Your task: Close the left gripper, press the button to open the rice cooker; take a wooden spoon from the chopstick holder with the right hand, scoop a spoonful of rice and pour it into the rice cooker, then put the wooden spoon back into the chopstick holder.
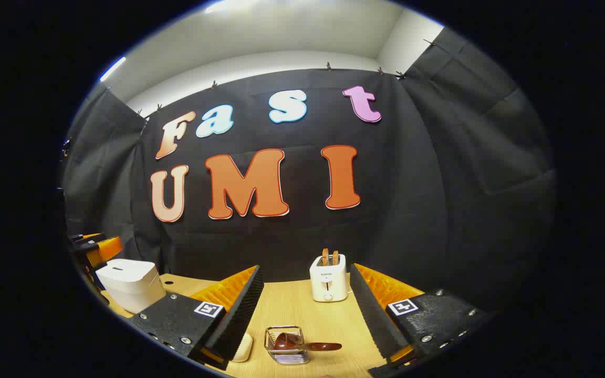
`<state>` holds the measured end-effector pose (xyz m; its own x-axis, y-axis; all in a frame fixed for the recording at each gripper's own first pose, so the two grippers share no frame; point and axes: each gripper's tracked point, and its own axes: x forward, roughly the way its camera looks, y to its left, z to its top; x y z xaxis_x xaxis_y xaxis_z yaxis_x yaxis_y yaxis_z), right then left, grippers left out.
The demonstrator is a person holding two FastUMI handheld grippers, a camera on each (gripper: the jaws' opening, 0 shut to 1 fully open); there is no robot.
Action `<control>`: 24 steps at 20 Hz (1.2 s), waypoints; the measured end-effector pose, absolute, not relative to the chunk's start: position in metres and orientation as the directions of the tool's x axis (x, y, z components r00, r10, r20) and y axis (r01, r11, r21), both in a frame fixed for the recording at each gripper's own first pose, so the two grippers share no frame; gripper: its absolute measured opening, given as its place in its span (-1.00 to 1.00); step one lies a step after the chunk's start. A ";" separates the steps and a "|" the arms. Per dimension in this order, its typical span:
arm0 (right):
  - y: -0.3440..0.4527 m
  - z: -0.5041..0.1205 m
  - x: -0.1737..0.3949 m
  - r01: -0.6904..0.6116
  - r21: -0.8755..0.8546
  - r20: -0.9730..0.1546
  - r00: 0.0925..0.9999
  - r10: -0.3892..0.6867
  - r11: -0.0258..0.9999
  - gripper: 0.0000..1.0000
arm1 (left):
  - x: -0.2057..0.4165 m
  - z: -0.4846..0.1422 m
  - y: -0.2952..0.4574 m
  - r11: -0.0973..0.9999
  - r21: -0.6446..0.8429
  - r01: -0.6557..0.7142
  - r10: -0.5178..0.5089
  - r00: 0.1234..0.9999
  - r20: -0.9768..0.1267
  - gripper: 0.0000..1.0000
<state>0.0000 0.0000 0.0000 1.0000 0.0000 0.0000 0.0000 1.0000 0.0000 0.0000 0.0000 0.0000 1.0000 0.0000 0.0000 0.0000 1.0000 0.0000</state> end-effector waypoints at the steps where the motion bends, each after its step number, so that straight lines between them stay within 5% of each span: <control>1: 0.002 -0.004 -0.001 -0.015 -0.007 -0.010 1.000 0.015 1.000 0.96 | -0.005 -0.001 0.007 1.000 -0.008 -0.020 0.020 1.000 0.002 0.82; 20: 0.037 -0.040 0.010 -0.144 -0.011 -0.096 0.985 0.143 0.989 0.95 | -0.003 0.014 0.079 0.990 -0.019 -0.143 0.143 0.989 -0.030 0.80; 22: 0.033 -0.039 0.009 -0.142 -0.010 -0.096 0.985 0.140 0.990 0.95 | 0.001 0.020 0.089 0.987 -0.021 -0.161 0.160 0.986 -0.043 0.65; 24: 0.028 -0.039 0.010 -0.141 -0.003 -0.100 0.985 0.140 0.990 0.95 | 0.009 0.027 0.099 0.985 -0.048 -0.169 0.167 0.985 -0.046 0.03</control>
<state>0.0099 0.0282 -0.0395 0.9851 0.1399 -0.1003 -0.1408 0.9900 -0.0026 0.0090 0.0991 0.0274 0.9849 0.1666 -0.0459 -0.1688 0.9845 -0.0476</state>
